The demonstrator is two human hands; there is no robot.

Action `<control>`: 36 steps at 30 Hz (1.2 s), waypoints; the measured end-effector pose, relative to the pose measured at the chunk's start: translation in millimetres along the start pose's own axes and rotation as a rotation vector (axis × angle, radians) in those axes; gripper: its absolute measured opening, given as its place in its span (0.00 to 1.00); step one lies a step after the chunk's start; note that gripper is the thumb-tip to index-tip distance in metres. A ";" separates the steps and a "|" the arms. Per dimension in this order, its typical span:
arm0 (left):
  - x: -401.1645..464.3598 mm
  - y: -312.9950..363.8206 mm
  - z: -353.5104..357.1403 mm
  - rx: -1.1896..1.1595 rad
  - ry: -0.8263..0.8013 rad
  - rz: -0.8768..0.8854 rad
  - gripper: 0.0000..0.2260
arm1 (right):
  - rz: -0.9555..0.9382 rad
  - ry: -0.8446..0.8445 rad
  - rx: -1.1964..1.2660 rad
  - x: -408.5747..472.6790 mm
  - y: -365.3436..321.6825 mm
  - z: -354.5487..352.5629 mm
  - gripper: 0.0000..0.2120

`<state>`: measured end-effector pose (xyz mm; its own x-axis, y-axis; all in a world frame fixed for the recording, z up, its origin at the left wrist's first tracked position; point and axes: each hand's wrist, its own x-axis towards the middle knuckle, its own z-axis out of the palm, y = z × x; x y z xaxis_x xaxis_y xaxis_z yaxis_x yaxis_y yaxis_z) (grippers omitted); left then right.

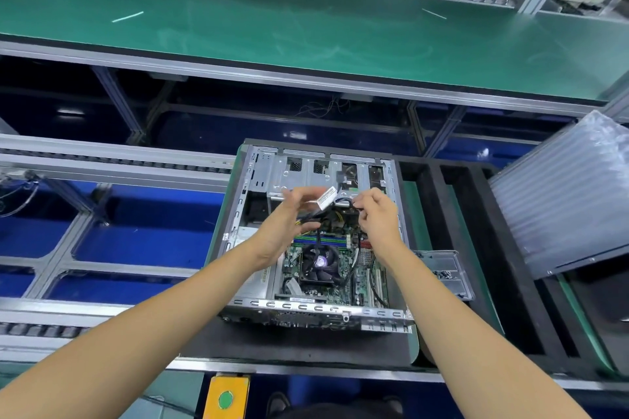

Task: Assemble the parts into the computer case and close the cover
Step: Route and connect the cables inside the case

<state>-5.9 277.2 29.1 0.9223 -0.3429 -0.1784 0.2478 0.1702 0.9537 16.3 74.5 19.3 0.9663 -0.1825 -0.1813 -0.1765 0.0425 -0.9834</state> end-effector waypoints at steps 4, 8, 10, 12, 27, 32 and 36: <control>6.3 -3.1 -2.6 0.255 -0.007 0.044 0.16 | 0.030 -0.083 0.094 0.5 -1.4 -10.6 0.13; 13.1 -3.7 -3.1 0.285 0.147 0.088 0.02 | 0.071 -0.098 0.074 2.8 -0.1 -19.5 0.19; 15.8 -0.5 -4.3 0.305 0.210 0.102 0.08 | 0.092 -0.104 0.068 3.6 -0.5 -20.8 0.19; 17.3 1.3 -7.6 0.289 0.237 0.099 0.14 | 0.097 -0.118 0.059 4.6 -1.3 -21.7 0.16; 15.1 -0.2 -16.8 0.002 0.287 0.056 0.11 | 0.081 0.000 -0.013 20.0 6.8 -33.6 0.09; 13.3 0.0 -10.7 0.032 0.245 0.138 0.11 | 0.112 0.017 -0.061 27.0 6.9 -37.5 0.09; 14.8 -2.7 -7.9 0.065 0.207 0.177 0.12 | 0.161 0.030 -0.051 26.9 5.2 -36.7 0.13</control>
<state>9.4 279.0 21.9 0.9921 -0.1161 -0.0472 0.0644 0.1491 0.9867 34.5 33.8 9.0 0.9189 -0.2061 -0.3364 -0.3390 0.0238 -0.9405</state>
